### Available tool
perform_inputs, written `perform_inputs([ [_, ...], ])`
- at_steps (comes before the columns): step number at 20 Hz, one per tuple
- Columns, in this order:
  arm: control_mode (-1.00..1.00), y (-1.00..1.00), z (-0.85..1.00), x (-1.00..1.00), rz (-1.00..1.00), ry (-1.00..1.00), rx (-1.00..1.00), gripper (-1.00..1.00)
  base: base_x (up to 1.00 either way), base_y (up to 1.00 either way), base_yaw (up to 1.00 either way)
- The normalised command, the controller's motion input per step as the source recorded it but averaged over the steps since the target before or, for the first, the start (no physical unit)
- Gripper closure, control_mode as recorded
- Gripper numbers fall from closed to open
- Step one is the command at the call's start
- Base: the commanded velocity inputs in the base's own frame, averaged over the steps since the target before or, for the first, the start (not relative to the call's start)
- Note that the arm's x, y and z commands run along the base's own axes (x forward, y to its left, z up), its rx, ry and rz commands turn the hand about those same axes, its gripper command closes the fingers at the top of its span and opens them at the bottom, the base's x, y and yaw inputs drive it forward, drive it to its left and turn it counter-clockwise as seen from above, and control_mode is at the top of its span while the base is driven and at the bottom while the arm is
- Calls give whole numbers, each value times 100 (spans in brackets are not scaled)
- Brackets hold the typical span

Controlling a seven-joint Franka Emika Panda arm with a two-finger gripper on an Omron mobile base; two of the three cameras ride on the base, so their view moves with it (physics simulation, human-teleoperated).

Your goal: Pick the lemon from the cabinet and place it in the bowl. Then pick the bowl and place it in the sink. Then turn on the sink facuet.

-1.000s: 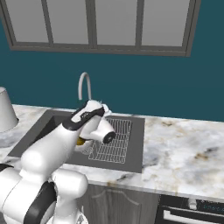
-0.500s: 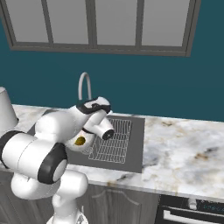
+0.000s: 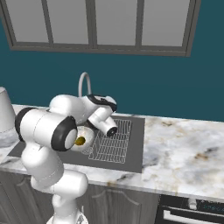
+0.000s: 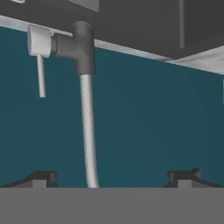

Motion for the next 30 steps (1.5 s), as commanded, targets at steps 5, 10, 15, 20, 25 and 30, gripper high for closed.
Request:
perform_inputs([
  [5,-100,0,-26,49,0,4,0,-100,0,0,0],
  [10,-100,0,-15,44,0,3,0,-100,0,0,0],
  [15,-100,0,-4,40,0,2,0,-100,0,0,0],
  [20,-100,0,-14,36,0,1,0,-100,0,0,0],
  [25,-100,0,-30,35,0,0,0,-100,0,0,0],
  [30,-100,0,-21,32,0,0,0,-100,0,0,0],
])
